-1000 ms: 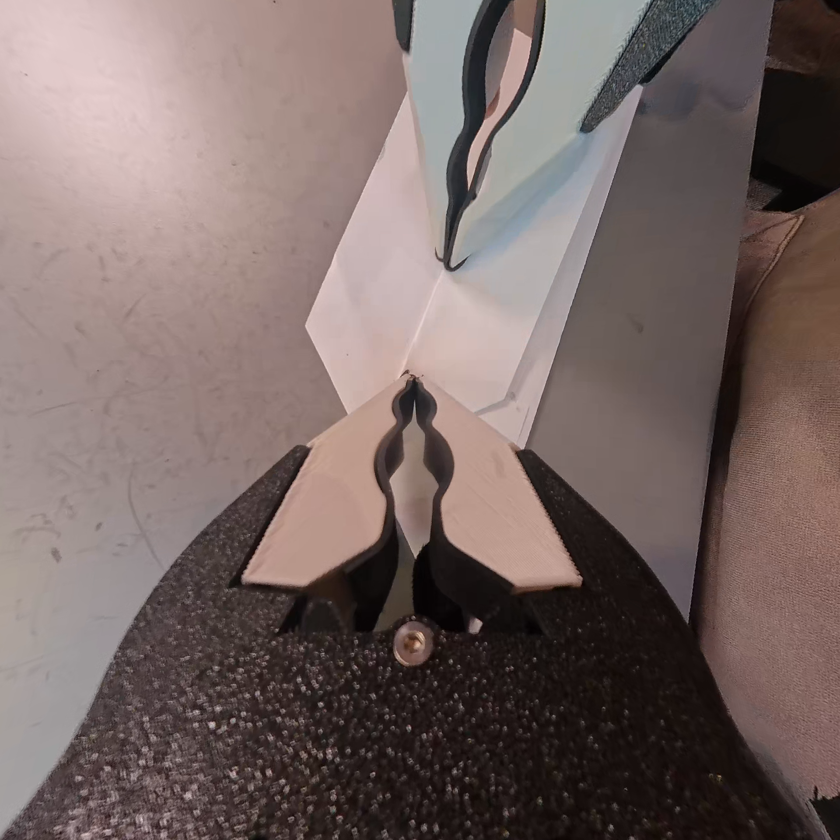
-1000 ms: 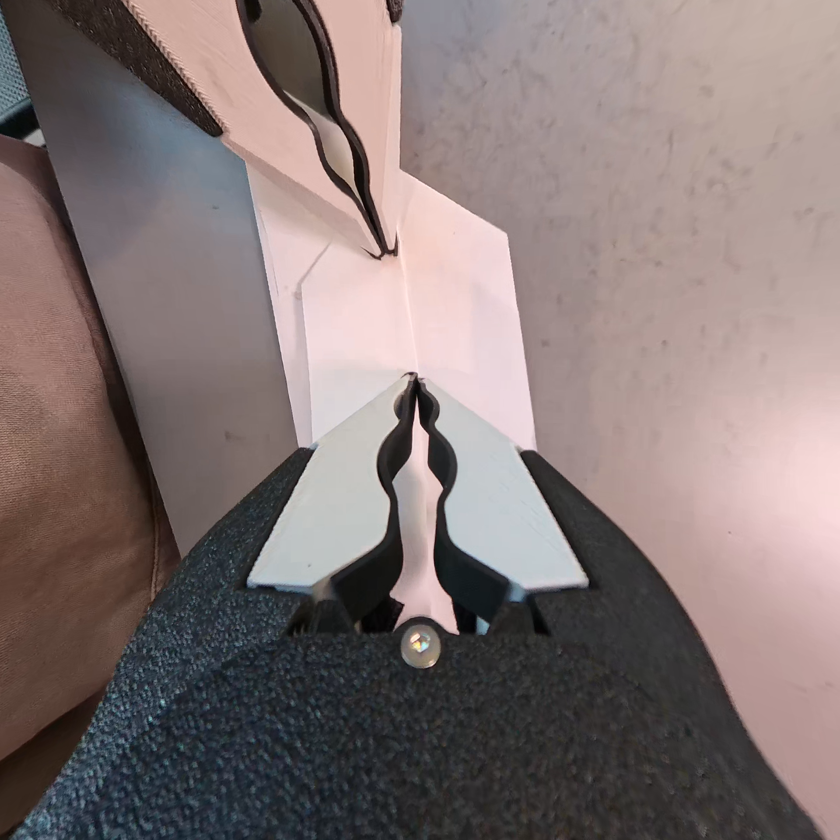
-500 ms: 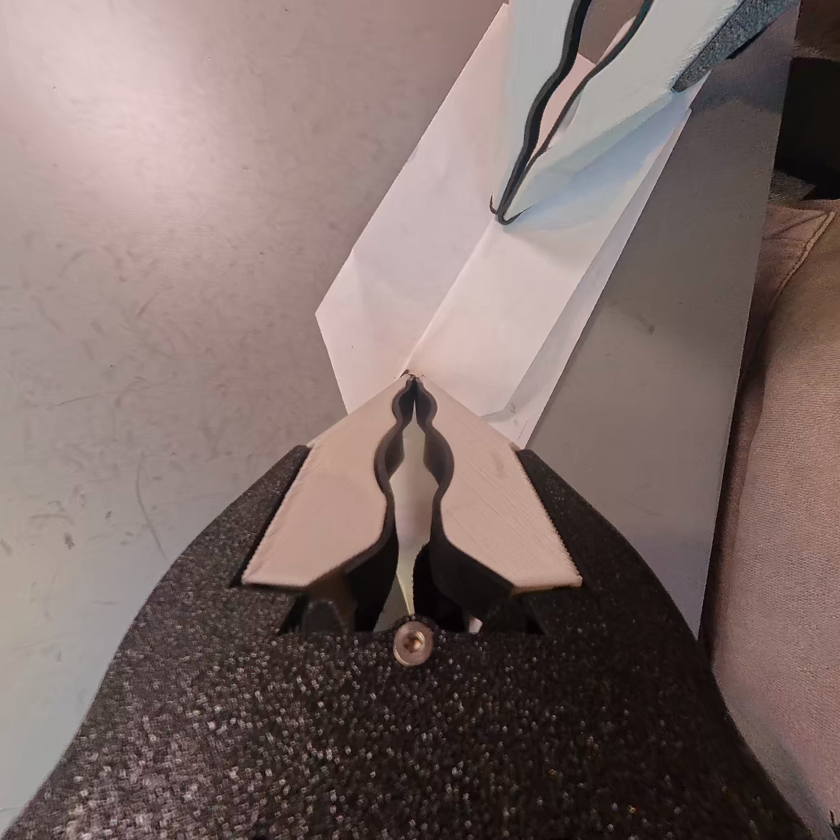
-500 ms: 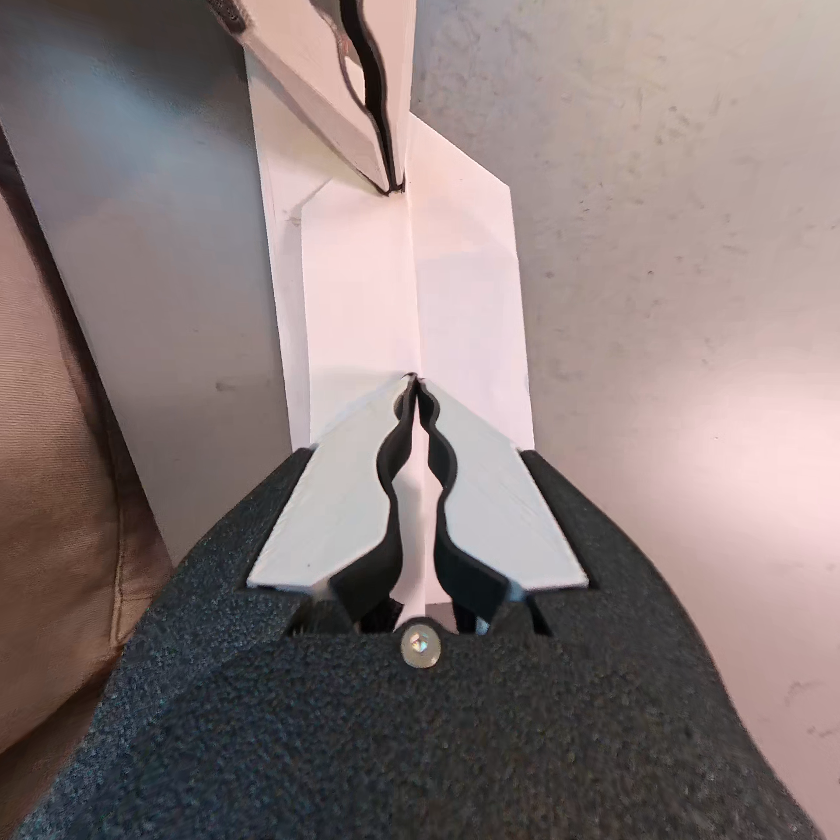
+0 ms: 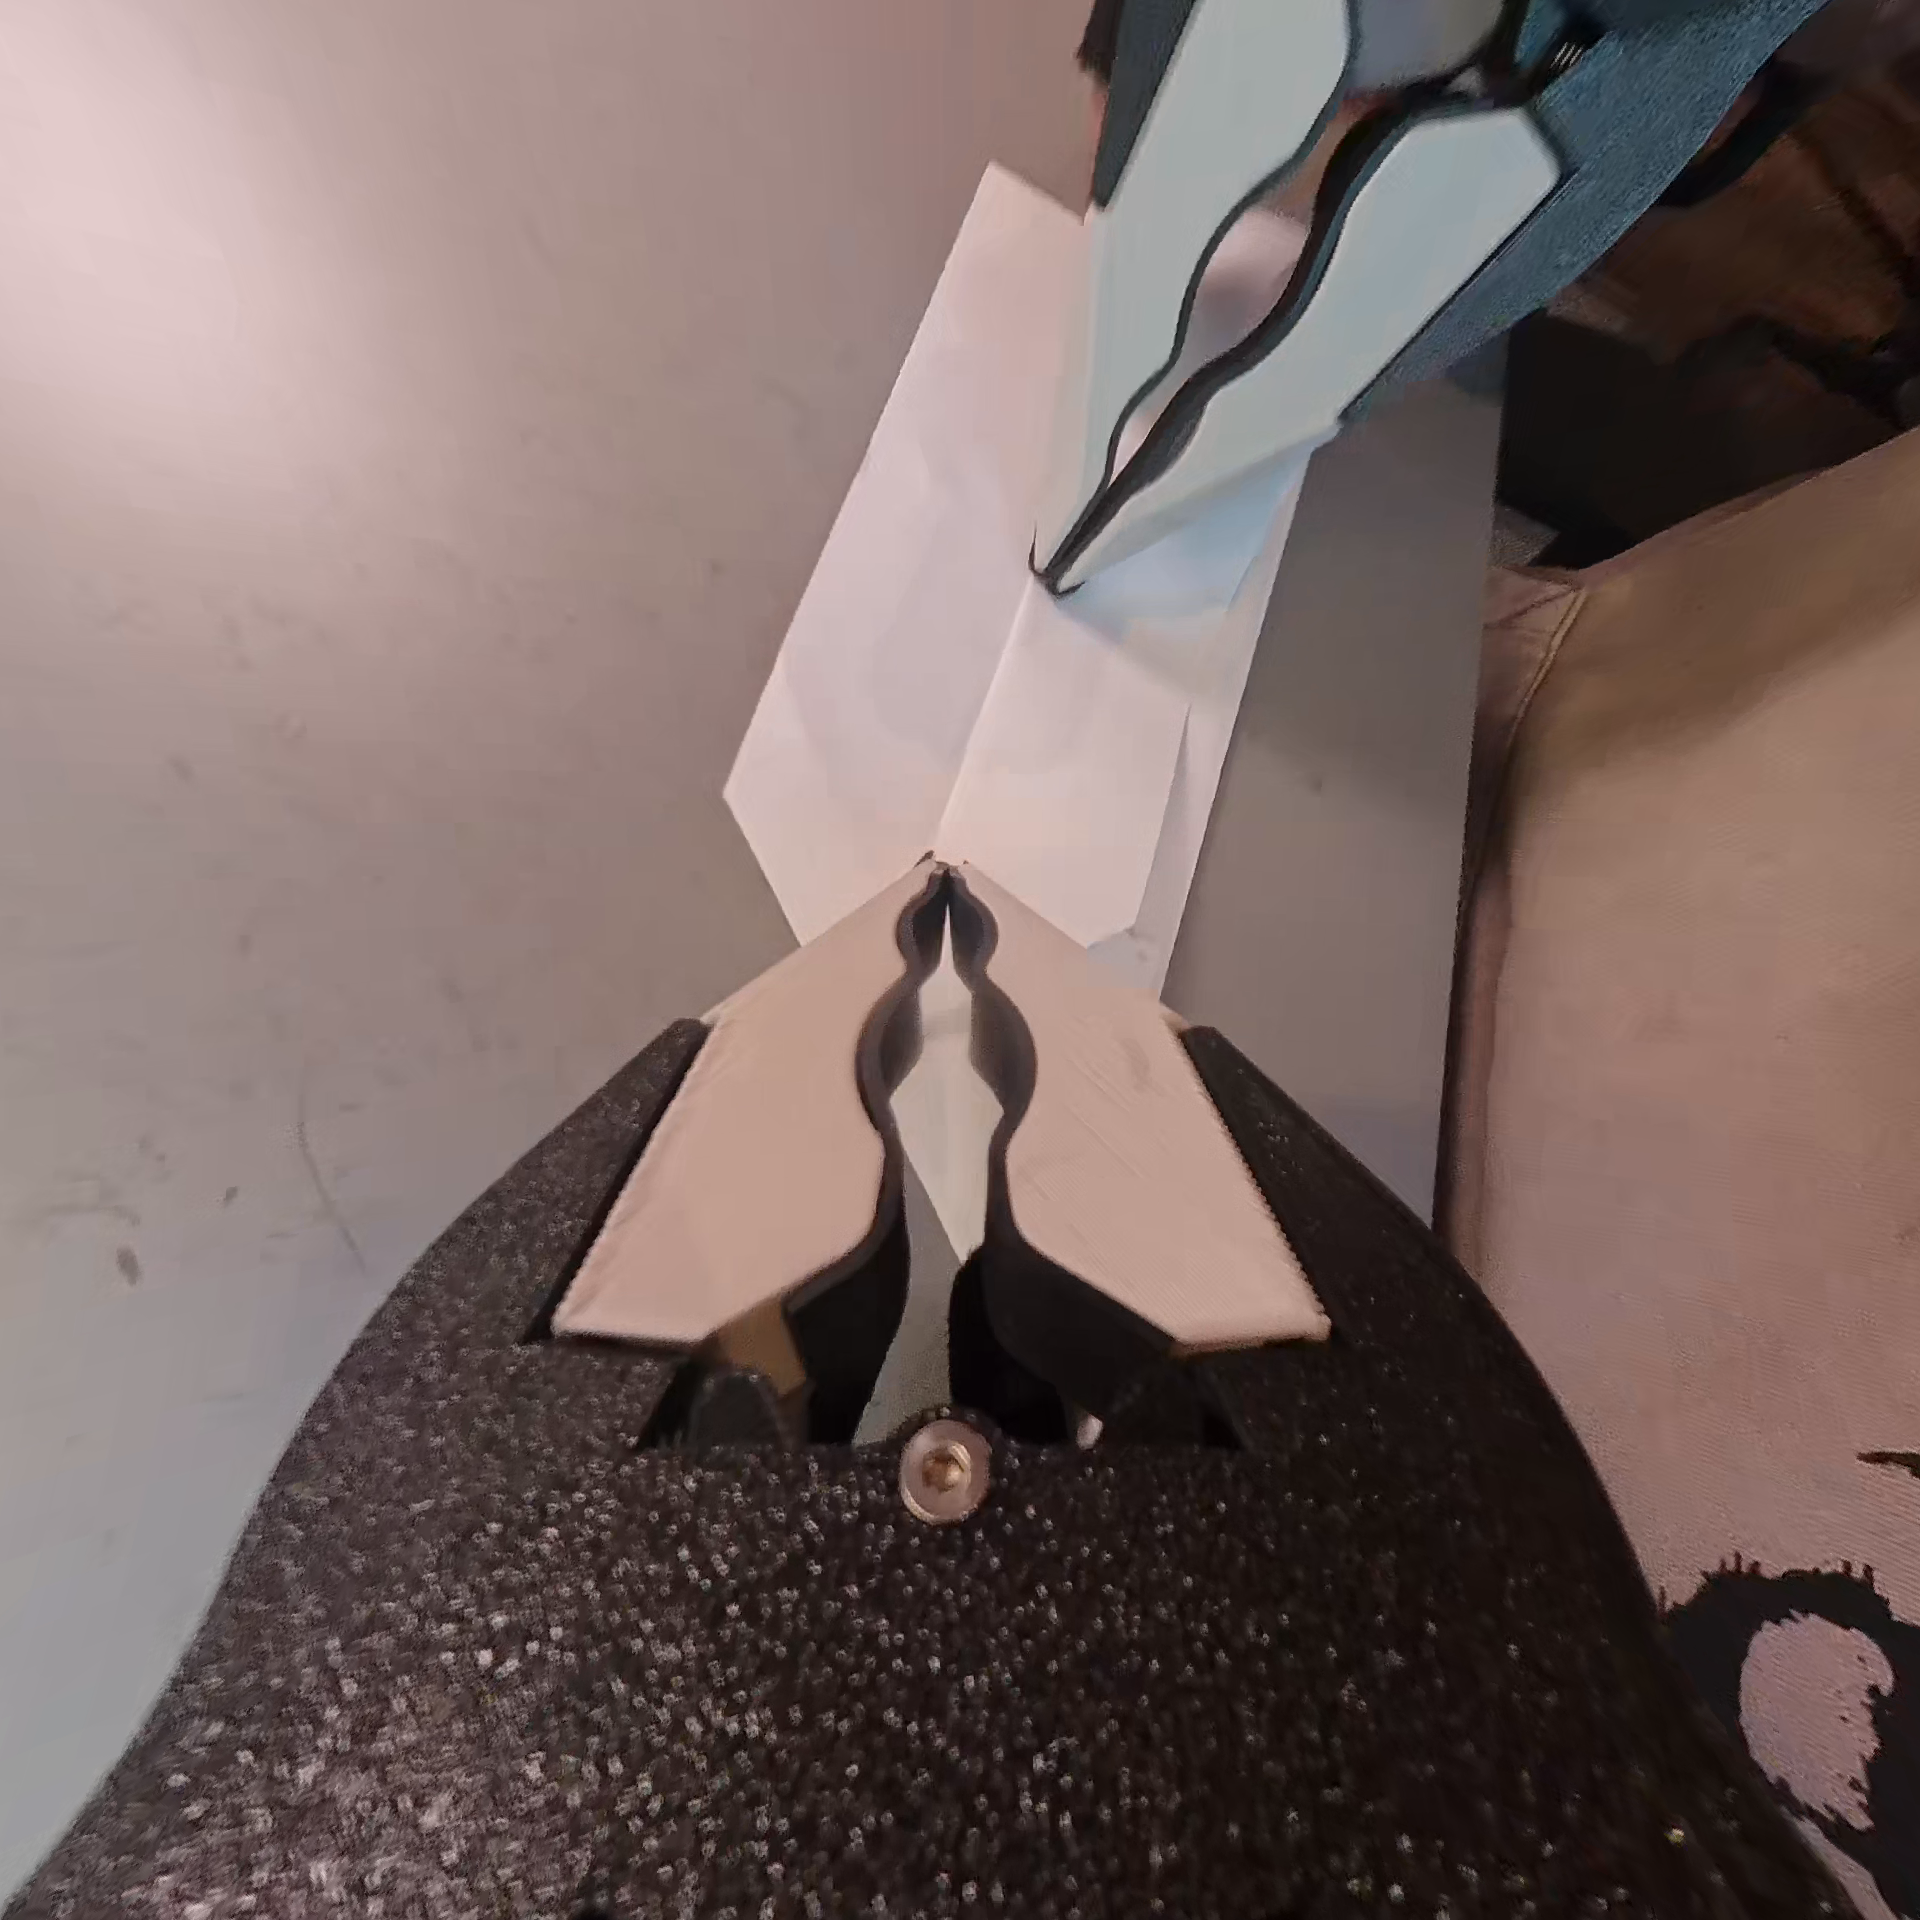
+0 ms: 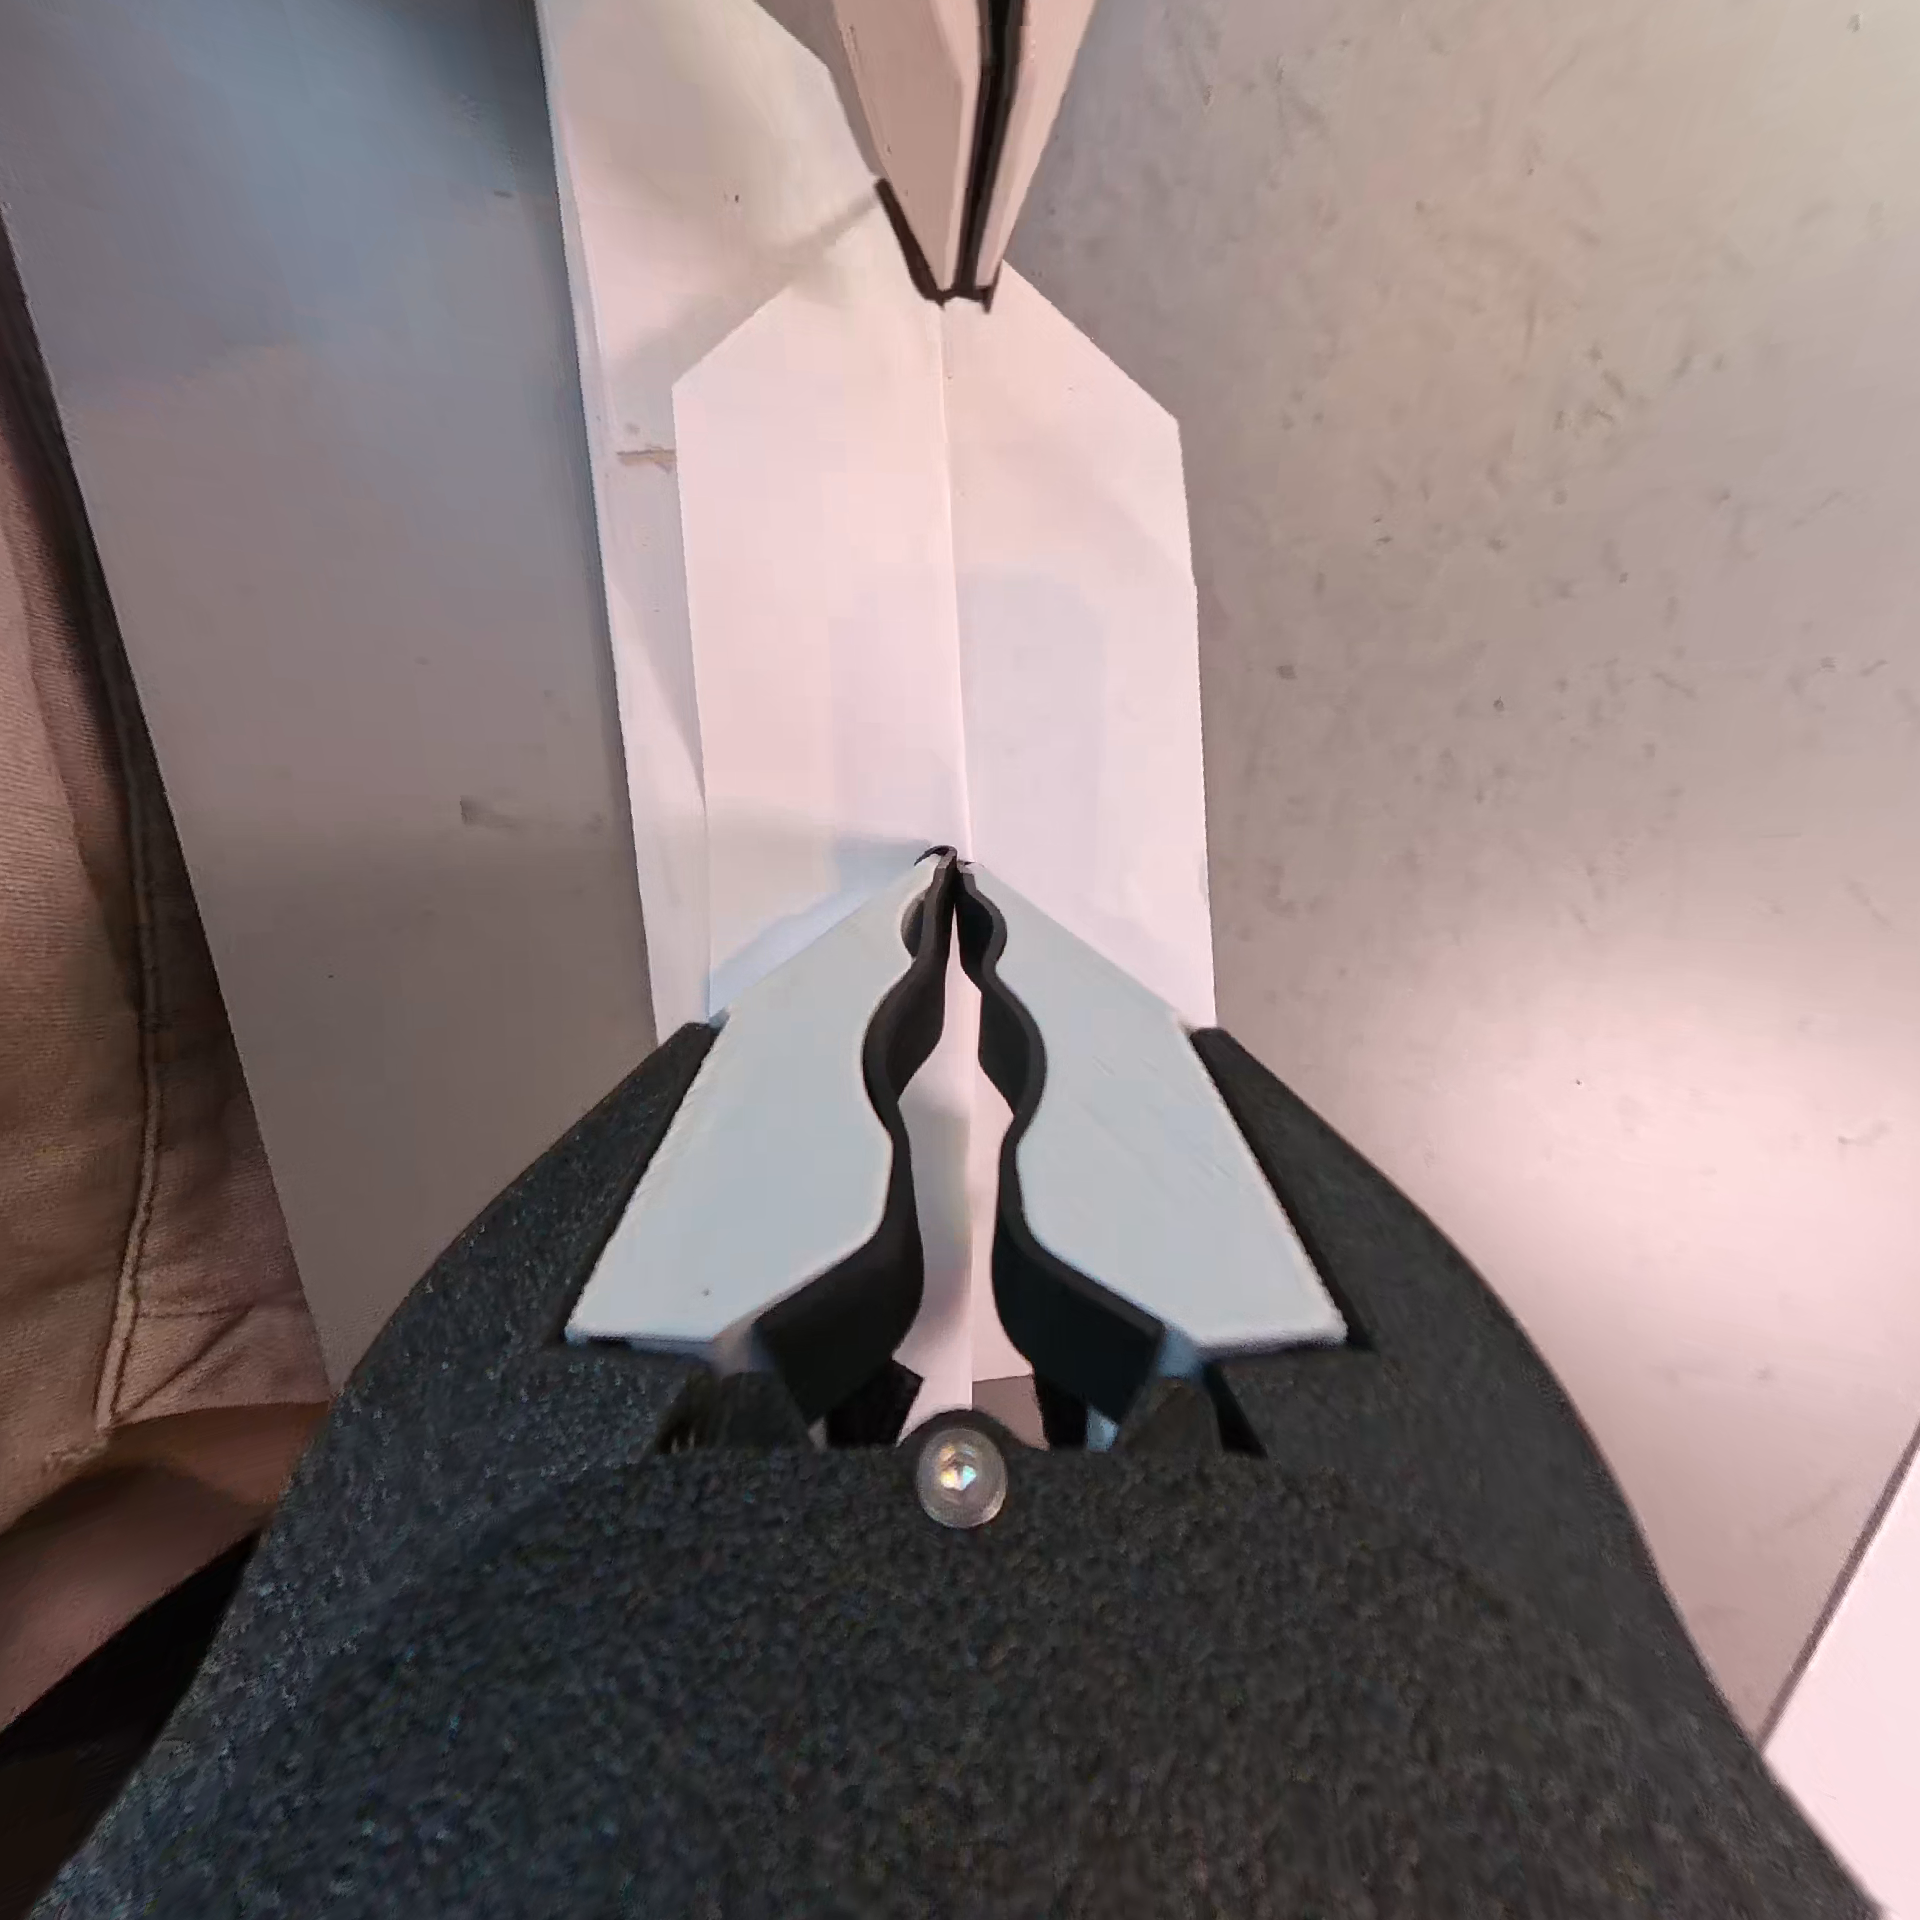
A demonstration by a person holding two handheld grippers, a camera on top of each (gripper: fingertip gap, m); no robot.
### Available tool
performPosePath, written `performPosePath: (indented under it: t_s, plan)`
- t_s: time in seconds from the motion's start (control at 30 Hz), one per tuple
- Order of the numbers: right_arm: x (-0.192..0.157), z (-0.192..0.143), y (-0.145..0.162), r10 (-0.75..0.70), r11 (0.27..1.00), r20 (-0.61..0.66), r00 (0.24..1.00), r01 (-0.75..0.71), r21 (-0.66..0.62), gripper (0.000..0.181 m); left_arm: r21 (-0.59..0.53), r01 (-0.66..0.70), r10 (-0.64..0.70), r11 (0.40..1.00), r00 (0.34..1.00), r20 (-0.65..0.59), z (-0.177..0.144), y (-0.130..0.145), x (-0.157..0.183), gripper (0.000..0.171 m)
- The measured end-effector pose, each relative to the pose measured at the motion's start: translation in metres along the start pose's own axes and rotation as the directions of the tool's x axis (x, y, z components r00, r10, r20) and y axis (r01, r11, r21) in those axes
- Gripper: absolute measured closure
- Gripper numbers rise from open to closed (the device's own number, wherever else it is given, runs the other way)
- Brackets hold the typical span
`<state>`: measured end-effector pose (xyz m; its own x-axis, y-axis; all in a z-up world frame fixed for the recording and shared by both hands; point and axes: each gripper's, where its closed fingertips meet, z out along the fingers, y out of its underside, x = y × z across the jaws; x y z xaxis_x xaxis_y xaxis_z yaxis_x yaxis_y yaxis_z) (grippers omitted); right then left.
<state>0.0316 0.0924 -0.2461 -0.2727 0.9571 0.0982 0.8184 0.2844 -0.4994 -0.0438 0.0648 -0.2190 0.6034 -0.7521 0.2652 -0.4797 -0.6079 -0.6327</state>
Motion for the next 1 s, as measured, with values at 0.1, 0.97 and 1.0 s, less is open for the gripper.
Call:
performPosePath:
  t_s: [0.1, 0.97, 1.0]
  plan:
    - [0.003, 0.001, -0.001, -0.055, 0.998, 0.010, 0.998, 0.055, 0.005, 0.181, -0.107, -0.074, 0.078, 0.992, 0.996, 0.033, 0.015, 0.010, -0.006, 0.171]
    - [0.007, 0.009, -0.016, -0.036, 0.999, 0.085, 0.996, 0.035, 0.010, 0.181, -0.091, -0.177, 0.188, 0.980, 0.973, 0.137, 0.023, 0.015, -0.001, 0.171]
    - [0.007, 0.009, -0.016, -0.039, 0.999, 0.080, 0.996, 0.037, 0.017, 0.181, -0.097, -0.181, 0.194, 0.979, 0.970, 0.145, 0.023, 0.015, -0.001, 0.171]
